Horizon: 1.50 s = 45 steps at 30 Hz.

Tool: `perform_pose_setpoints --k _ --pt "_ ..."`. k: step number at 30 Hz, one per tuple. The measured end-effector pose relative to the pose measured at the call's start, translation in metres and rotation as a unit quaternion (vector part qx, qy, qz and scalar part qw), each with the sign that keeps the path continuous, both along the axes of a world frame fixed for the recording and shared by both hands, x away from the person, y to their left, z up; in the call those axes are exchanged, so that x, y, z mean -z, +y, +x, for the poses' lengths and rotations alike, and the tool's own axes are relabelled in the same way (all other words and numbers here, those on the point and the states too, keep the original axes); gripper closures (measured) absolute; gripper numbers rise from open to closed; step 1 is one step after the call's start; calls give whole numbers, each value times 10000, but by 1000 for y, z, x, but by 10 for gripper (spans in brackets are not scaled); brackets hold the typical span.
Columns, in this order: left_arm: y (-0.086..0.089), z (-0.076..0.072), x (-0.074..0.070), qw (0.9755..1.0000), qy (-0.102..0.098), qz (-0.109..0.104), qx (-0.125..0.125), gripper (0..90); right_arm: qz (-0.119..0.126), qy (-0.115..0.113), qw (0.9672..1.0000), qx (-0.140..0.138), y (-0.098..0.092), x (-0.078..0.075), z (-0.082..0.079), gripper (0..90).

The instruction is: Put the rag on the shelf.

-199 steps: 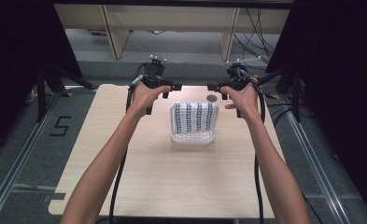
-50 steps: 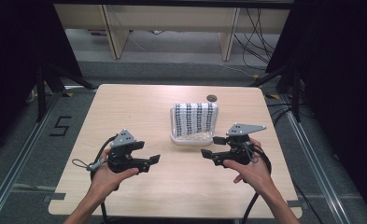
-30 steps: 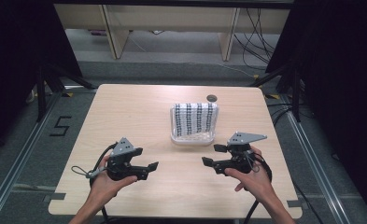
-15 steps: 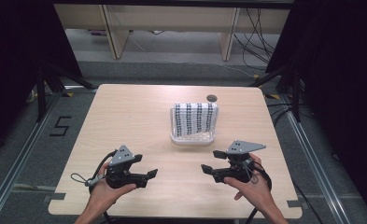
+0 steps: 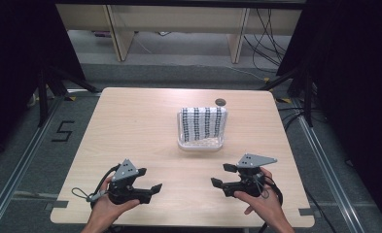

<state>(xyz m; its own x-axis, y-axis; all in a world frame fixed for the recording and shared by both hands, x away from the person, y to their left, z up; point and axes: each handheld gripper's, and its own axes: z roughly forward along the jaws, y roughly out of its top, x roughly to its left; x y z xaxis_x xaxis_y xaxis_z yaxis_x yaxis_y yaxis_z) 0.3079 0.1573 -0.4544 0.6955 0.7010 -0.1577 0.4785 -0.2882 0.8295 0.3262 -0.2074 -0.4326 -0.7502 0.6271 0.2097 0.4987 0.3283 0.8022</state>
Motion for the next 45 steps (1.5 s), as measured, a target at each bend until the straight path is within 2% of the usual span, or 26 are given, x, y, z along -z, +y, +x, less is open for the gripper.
perform_pose_setpoints --k 3,4,5,7,8,9,11,12,13,14,16,17,18,20,22,23,24,26,29,30,31,34,38,40,41,45 --pt "-1 -3 1 9999 -10 114 3 200 -22 59 9999 85 0 4 -3 291" --pt "-1 -3 2 10000 -35 90 23 200 -96 -149 9998 -16 -1 7 0 288" --pt "-2 -4 2 9999 -20 167 -8 200 -97 -129 9999 -19 -1 8 -1 284" --pt "-2 -5 4 9999 -59 128 67 199 -102 -17 9999 94 1 11 -4 256" --pt "-2 -7 4 9999 -63 132 31 200 -221 -122 9997 41 0 13 -3 249" --pt "-2 -8 6 9998 -61 156 71 199 -223 -13 9997 45 1 14 -5 247" --pt "-3 -11 8 9996 -78 254 58 200 -231 -61 9997 34 2 19 -4 228" --pt "-3 -11 9 9996 -72 257 92 200 -341 -46 9994 71 2 20 -5 215" --pt "-4 -12 10 9995 -67 275 116 199 -289 24 9995 131 3 21 -6 206" --pt "-3 -13 11 9991 -60 395 171 199 -374 21 9993 86 3 22 -6 198" --pt "-4 -15 15 9993 -39 350 99 199 -409 -6 9991 100 3 25 -7 195" --pt "-3 -14 16 9988 -19 446 208 199 -453 -14 9989 76 3 26 -8 194" --pt "-4 -16 18 9992 6 370 118 199 -479 7 9988 47 3 27 -9 192" --pt "-1 -17 19 9985 -61 529 157 196 -443 61 9990 95 4 31 -12 192" --pt "1 -20 21 9975 -128 679 109 196 -513 15 9987 -26 3 35 -11 194" --pt "2 -21 22 9972 -120 727 135 194 -532 138 9984 100 4 37 -14 195" --pt "3 -22 24 9975 -99 697 98 192 -643 -17 9979 36 2 39 -12 195" --pt "6 -24 27 9973 -64 726 40 193 -754 59 9971 107 2 41 -13 195" --pt "10 -24 29 9970 -118 760 20 193 -795 -12 9968 61 1 44 -12 195" --pt "10 -25 29 9980 -95 616 -47 193 -761 24 9971 47 1 45 -12 195" --pt "13 -24 27 9972 -55 751 8 193 -779 12 9969 99 1 45 -13 195" --pt "13 -24 29 9975 -62 702 -20 193 -805 -13 9967 93 2 46 -15 196" --pt "14 -23 31 9969 -79 784 -9 193 -871 3 9962 68 1 47 -15 195" --pt "13 -23 33 9981 -73 611 -96 193 -866 11 9962 80 1 47 -16 196" --pt "16 -22 32 9970 -27 769 14 192 -868 11 9962 75 1 48 -16 195" --pt "16 -22 33 9970 -7 770 -35 192 -895 -6 9959 81 1 48 -15 195"
